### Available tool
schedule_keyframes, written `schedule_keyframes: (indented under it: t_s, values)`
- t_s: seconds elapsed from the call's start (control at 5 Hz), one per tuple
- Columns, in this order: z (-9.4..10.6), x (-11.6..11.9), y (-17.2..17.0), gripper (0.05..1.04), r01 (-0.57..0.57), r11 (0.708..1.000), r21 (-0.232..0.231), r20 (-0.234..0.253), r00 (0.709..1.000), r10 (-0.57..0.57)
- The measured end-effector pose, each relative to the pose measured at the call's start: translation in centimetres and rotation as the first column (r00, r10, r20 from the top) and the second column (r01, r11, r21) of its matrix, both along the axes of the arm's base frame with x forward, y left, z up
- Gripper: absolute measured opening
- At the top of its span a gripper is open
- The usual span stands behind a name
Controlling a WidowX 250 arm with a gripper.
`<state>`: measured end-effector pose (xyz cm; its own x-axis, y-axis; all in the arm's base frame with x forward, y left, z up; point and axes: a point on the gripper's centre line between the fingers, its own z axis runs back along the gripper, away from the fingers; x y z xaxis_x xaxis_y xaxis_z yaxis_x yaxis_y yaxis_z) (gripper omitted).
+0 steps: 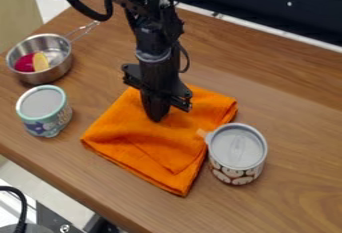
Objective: Move the orange cloth on top side of the table
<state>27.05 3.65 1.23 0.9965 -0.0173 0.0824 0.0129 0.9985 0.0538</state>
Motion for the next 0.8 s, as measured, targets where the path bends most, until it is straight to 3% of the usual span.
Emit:
schedule_keyframes:
  t_s: [0.6, 0.8]
  values:
    - [0.5, 6.8, 0.3, 0.053, 0.015, 1.0, -0.01, 0.103, 0.995, -0.014]
    - [0.5, 8.9, 0.1, 0.053, 0.004, 1.0, 0.003, 0.109, 0.994, -0.004]
